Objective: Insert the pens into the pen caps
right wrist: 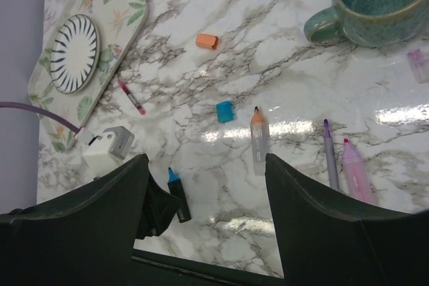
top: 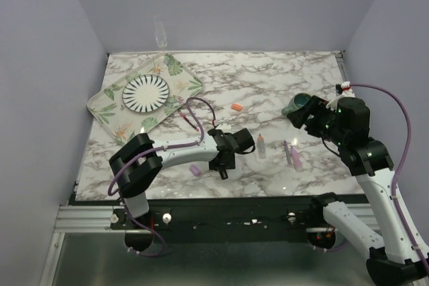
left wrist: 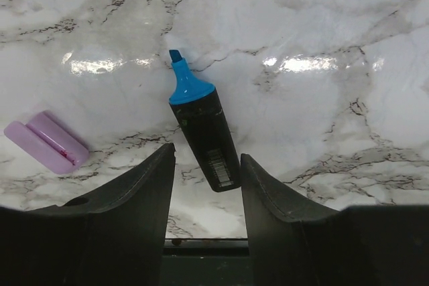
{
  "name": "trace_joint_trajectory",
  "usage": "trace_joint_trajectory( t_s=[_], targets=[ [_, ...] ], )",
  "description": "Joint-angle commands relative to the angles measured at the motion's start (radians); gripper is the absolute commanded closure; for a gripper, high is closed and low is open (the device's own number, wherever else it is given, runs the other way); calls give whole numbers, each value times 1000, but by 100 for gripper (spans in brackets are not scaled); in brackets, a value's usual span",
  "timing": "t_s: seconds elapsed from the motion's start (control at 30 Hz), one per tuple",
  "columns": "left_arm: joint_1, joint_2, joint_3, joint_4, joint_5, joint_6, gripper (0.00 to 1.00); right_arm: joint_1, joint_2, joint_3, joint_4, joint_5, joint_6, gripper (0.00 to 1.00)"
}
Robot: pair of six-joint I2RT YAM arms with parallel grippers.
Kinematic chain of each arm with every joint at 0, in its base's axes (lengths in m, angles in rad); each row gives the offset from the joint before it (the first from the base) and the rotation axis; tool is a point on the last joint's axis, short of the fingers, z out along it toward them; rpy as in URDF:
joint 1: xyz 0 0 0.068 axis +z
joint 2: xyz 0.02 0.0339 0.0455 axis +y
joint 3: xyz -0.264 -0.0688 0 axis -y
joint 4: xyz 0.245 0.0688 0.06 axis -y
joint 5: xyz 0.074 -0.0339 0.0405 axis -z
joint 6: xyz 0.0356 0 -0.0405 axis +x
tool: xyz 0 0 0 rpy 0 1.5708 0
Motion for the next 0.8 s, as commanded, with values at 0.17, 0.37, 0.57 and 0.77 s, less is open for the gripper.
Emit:
trace_joint_trajectory(
  t_s=[0.17, 0.37, 0.57, 0.77],
  targets=[
    [-6, 78, -52, 72, -28, 14, 50, 4, -35, -41, 41, -32, -27, 22],
    [-4, 92, -76, 111, -21, 34, 58, 2, -41, -43, 45, -49, -33, 22],
    [-4, 51, -79, 112, -37, 67, 87, 4, -52, -70, 70, -75, -24, 22],
    [0, -67, -56, 118, -95, 130, 100, 2, -49, -128, 128, -149, 62, 22]
  ],
)
